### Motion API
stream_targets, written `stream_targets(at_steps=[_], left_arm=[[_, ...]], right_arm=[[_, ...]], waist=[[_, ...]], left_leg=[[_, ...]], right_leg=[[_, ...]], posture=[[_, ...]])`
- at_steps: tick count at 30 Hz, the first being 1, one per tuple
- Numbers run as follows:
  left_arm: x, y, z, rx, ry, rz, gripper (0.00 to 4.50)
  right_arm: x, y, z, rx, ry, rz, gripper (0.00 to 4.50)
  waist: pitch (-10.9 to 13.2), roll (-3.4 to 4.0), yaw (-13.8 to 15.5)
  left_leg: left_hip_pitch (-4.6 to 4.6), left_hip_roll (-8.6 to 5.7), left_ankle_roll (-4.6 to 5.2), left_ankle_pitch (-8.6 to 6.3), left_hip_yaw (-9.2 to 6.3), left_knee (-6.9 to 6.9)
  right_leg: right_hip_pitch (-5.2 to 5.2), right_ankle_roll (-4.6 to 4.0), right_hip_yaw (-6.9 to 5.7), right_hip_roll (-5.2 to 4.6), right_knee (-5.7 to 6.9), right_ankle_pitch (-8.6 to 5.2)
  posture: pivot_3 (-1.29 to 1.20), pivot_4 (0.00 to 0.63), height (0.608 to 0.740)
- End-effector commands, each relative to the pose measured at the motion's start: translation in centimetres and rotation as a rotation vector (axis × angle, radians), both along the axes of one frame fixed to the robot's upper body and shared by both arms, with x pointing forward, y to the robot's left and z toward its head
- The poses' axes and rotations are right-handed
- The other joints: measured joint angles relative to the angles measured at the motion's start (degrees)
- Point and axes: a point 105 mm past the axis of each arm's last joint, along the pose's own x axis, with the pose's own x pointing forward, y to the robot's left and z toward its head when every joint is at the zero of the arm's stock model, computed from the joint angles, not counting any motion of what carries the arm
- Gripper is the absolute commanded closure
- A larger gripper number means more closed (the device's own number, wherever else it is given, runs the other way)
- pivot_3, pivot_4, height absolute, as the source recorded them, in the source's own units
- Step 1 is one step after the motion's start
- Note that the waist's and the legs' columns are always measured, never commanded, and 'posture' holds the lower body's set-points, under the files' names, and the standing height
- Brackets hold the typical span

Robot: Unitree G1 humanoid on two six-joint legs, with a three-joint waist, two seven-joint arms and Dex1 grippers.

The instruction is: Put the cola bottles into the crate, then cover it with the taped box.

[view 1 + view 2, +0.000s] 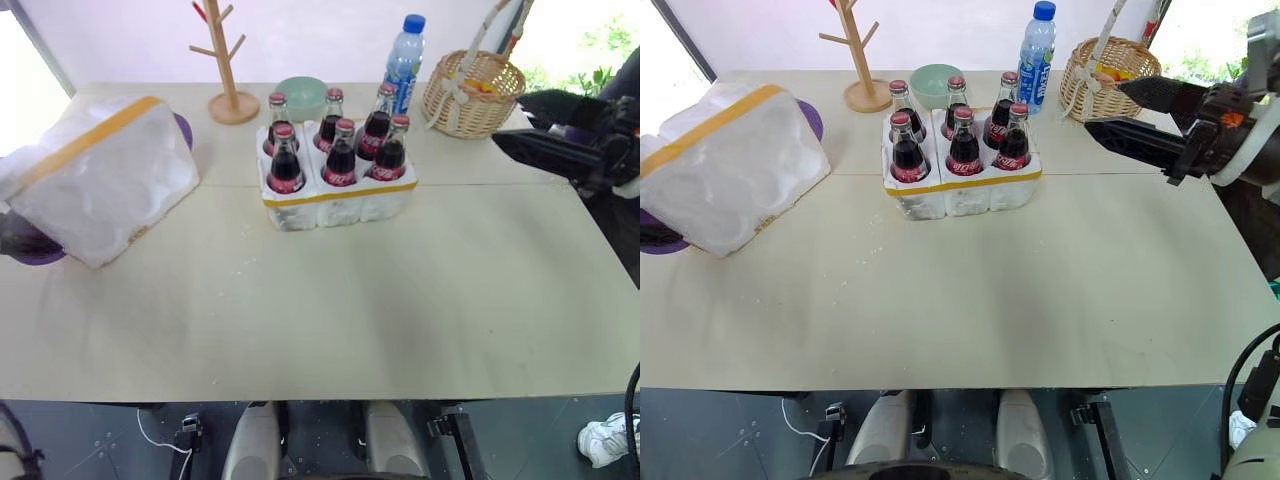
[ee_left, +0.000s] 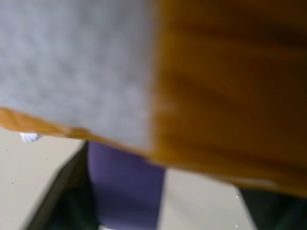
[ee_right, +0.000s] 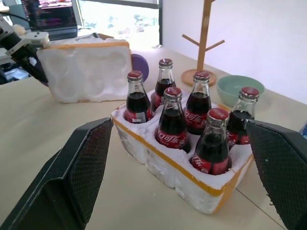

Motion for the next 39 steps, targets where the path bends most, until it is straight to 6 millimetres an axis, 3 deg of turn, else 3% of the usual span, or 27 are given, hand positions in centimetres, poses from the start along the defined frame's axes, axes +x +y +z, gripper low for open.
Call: stream_targets(at_steps=[1,3,7,10,14,16,23,25,29,34,39], left_arm=[[0.0,0.2,0.5,0.007,-0.017,0.002,3.48],[0.1,0.0,0.6,0.002,-0.026,-0.006,4.15],[0.7,0.1,1.8,0.040,-0.103,-0.023,4.16],[2.6,-1.0,4.9,0.078,-0.300,-0.079,4.16],[6.2,-6.2,12.1,0.120,-0.730,-0.254,4.16],[7.2,-9.3,13.8,0.218,-0.871,-0.357,4.16],[10.4,-18.2,13.4,0.660,-1.054,-0.547,4.16],[10.9,-19.8,12.8,0.818,-1.077,-0.599,4.16],[11.3,-23.1,11.8,0.886,-1.148,-0.649,4.16],[10.6,-25.1,11.8,1.030,-1.199,-0.706,4.16],[9.4,-25.1,13.7,1.039,-1.217,-0.670,4.16]], right_arm=[[-1.2,-0.1,0.9,-0.035,-0.055,-0.009,0.00],[-1.4,0.0,0.3,-0.056,-0.023,0.007,0.00],[-1.9,0.0,-0.2,-0.089,-0.011,0.024,0.00],[-1.6,-0.4,-0.5,-0.106,-0.016,-0.010,0.00],[-1.4,-0.7,-0.8,-0.095,-0.014,-0.034,0.00],[-1.3,-0.7,-0.9,-0.088,-0.014,-0.041,0.00],[-1.1,-0.9,-1.0,-0.070,-0.013,-0.065,0.00],[-1.2,-1.0,-1.1,-0.059,-0.011,-0.075,0.00],[-1.5,-1.0,-1.4,-0.045,-0.005,-0.087,0.00],[-1.8,-1.6,-1.9,-0.026,0.010,-0.120,0.00],[-1.7,-2.1,-2.1,-0.006,0.017,-0.148,0.00]], waist=[[0.0,0.00,0.0],[0.0,0.00,0.1],[0.0,-0.02,0.2],[0.0,-0.09,0.2],[0.0,-0.21,1.0],[0.0,-0.21,1.1],[0.0,-0.19,0.4],[0.0,-0.19,0.3],[0.0,-0.18,0.6],[0.0,-0.19,0.9],[0.0,-0.20,0.7]], left_leg=[[0.00,0.00,0.00,0.00,0.00,0.00],[-0.01,0.00,0.00,0.00,0.00,0.02],[0.00,0.00,0.00,0.00,0.00,0.04],[-0.01,0.01,0.00,0.00,-0.01,0.05],[-0.11,0.01,0.00,0.00,-0.10,0.16],[-0.13,-0.04,0.00,0.00,-0.13,0.21],[0.03,-0.09,0.02,0.01,-0.10,0.20],[0.02,-0.05,0.02,0.01,-0.11,0.21],[0.01,-0.06,0.02,0.00,-0.11,0.19],[-0.02,-0.08,0.02,0.00,-0.14,0.24],[0.00,-0.11,0.02,0.00,-0.16,0.27]], right_leg=[[0.00,0.00,0.00,0.00,0.00,0.00],[0.00,0.00,0.00,0.00,0.00,0.00],[0.01,0.00,0.00,-0.01,0.00,0.00],[0.01,0.00,0.00,-0.01,0.01,0.00],[0.03,0.00,-0.04,-0.01,0.00,0.00],[0.09,0.00,-0.04,-0.08,-0.01,0.00],[0.15,0.10,0.01,-0.02,0.08,0.07],[0.14,0.10,0.01,0.05,0.08,0.06],[0.14,0.10,0.02,0.04,0.05,0.06],[0.18,0.10,0.02,0.02,0.04,0.07],[0.24,0.12,0.02,0.01,0.02,0.07]], posture=[[0.00,0.150,0.740],[0.00,0.150,0.740],[0.00,0.150,0.740],[0.00,0.150,0.740],[0.00,0.150,0.740],[0.00,0.150,0.740],[0.00,0.150,0.740],[0.00,0.150,0.740],[0.00,0.150,0.740],[0.00,0.150,0.740],[0.00,0.150,0.740]])
